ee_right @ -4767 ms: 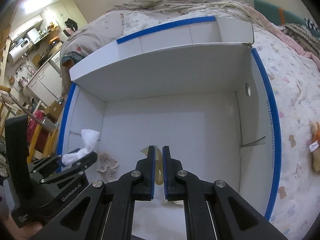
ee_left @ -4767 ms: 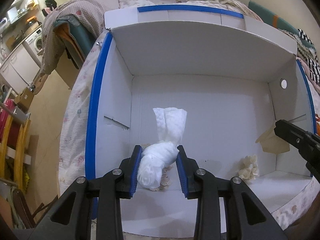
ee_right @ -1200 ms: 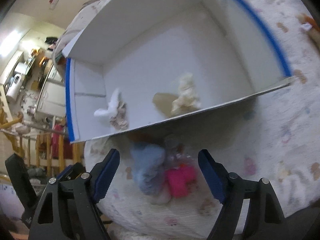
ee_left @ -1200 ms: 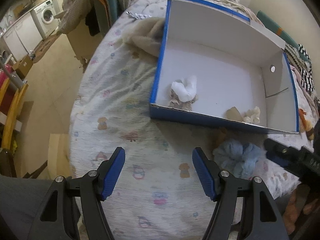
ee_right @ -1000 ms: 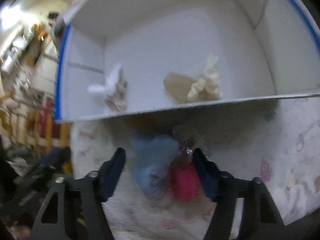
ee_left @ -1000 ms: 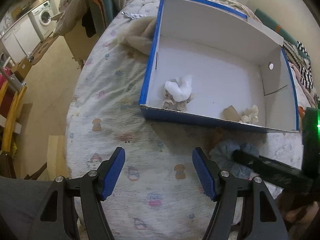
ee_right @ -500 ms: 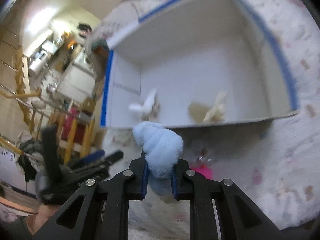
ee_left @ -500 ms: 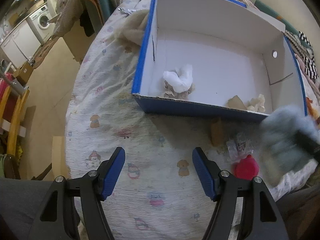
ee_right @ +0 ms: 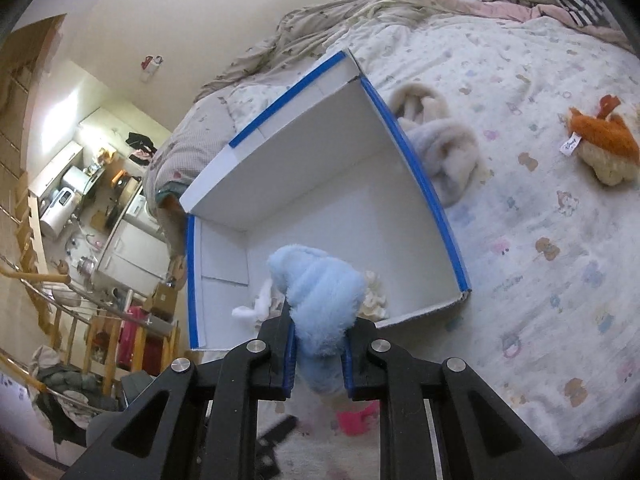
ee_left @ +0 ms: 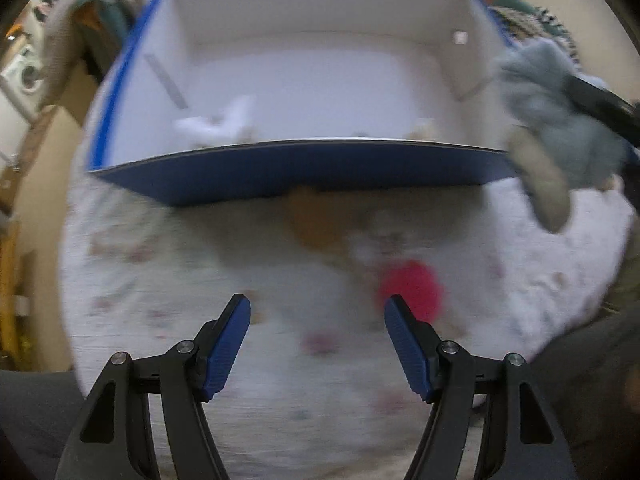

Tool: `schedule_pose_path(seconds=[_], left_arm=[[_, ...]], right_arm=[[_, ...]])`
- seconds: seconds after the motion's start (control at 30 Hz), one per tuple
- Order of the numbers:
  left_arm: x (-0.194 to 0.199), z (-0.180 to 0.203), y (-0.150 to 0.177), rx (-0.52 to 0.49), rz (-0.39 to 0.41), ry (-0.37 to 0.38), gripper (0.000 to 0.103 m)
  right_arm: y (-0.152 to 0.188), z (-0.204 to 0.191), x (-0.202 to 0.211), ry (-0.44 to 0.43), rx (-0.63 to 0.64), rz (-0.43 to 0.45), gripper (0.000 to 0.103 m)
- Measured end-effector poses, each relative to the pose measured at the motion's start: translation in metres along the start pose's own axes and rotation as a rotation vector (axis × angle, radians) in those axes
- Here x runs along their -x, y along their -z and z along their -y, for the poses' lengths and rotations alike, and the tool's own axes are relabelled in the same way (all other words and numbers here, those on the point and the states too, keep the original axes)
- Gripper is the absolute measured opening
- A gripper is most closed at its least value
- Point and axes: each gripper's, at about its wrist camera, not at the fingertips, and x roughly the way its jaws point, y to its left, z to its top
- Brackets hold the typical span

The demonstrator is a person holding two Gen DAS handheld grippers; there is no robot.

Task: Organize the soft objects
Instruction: 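Grasp the light-blue plush with the right tool while the left tool grasps the pink duck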

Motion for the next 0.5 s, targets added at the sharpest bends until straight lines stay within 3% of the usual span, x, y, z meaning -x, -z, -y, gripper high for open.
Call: schedule_pose_path(seconds=[0.07, 0.17, 0.33, 0.5], left_arm=[[0.0, 0.015, 0.001, -0.008, 0.002, 0.064, 0.067], [-0.005, 0.038, -0.002, -0.04, -0.009, 0.093, 0.067], [-0.029, 0.067, -0.006, -0.086, -0.064, 0.08, 0.067], [-0.052, 0.079, -0.009, -0.108, -0.093, 0.018, 0.064]], right_arm=[[-0.001, 0.002, 0.004, 0.003, 0.0, -0.001, 0.02], [-0.002, 0.007, 0.002, 0.003, -0.016, -0.009, 0.02], [-0.004, 0.01, 0.001, 0.006, -0.023, -0.01, 0.02], [-0.005, 0.009, -0.002, 0.003, -0.016, -0.016, 0.02]])
